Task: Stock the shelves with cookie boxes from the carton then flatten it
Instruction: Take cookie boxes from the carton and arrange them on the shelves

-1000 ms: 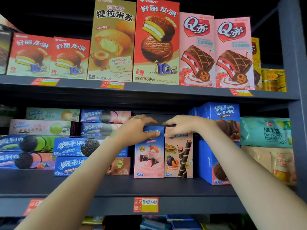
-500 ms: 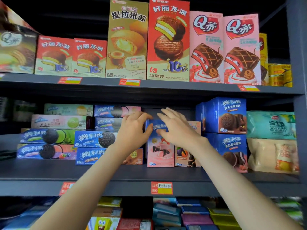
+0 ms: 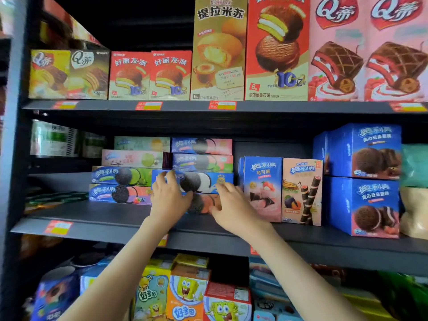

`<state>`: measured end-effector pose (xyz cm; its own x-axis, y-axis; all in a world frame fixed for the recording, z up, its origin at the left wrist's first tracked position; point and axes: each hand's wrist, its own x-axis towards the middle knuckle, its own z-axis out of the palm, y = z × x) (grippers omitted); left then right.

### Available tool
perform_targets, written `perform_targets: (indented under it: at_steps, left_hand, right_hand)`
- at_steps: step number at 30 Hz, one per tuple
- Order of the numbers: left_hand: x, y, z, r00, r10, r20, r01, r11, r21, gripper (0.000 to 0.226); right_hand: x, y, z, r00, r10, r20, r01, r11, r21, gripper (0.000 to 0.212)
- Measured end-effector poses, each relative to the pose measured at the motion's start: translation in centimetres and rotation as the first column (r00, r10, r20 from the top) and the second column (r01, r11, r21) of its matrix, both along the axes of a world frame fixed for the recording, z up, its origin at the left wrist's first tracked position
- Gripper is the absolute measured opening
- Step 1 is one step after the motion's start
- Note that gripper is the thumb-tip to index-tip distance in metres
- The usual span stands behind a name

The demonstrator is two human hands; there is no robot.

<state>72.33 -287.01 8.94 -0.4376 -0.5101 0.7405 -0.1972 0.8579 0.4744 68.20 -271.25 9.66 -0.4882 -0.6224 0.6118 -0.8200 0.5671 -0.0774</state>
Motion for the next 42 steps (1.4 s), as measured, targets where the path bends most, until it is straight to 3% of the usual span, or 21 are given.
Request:
perform_targets:
  at_steps: [5,8,14,17,21,25,31,35,42]
  left_hand:
    - [-0.6,-0.9,0.1,0.998,0.017,-0.061,-0.006,0.986,0.164,0.086]
    - [-0.9,-1.0,0.1,0.990,0.041,-0.136,0.010,0.937,0.349,0.093]
    - [-2.1,-3.2,-0.8,0.977,-0.086,-0.193,0.182,0.805,0.565,0.076]
    - [-1.6,-2.7,-0.5,0.971,-0.095,-0.218,0.203,0.810,0.551,0.076]
    - [-0.2,-2.0,0.1,0.987,-0.085,-0.134,0.143,0.839,0.526,0.058]
    - [0.0,-2.2,0.2,0.983,-0.104,-0.151,0.172,0.810,0.561,0.050]
    - [0.1,-1.8,0.2,0.969,-0.161,-0.189,0.241,0.792,0.561,0.049]
    - [0.3,-1.8,0.4,0.960,-0.190,-0.204,0.275,0.767,0.579,0.053]
    - [0.8,-2.2,0.6,0.959,-0.220,-0.177,0.282,0.756,0.591,0.050]
  right_hand:
    - [-0.4,-1.8,-1.2,0.997,-0.052,0.063,0.054,0.998,-0.023,0.057]
    - [-0.4,-2.4,-1.2,0.987,-0.092,0.128,0.098,0.995,-0.037,0.061]
    - [0.2,-3.1,-0.9,0.930,-0.054,0.363,0.147,0.961,-0.235,0.082]
    - [0.0,-4.0,-0.7,0.893,-0.047,0.447,0.221,0.911,-0.347,0.086]
    - [-0.5,-5.2,-0.4,0.782,0.134,0.609,0.296,0.779,-0.553,0.092]
    - [-3.8,-6.6,-1.5,0.756,0.215,0.619,0.361,0.651,-0.668,0.074]
    - [0.5,-4.8,-0.1,0.713,0.158,0.683,0.434,0.666,-0.607,0.059]
    - [0.2,-4.7,-0.2,0.731,0.163,0.662,0.407,0.674,-0.616,0.052]
    - [0.1,-4.7,-0.3,0.718,0.133,0.683,0.412,0.709,-0.572,0.057]
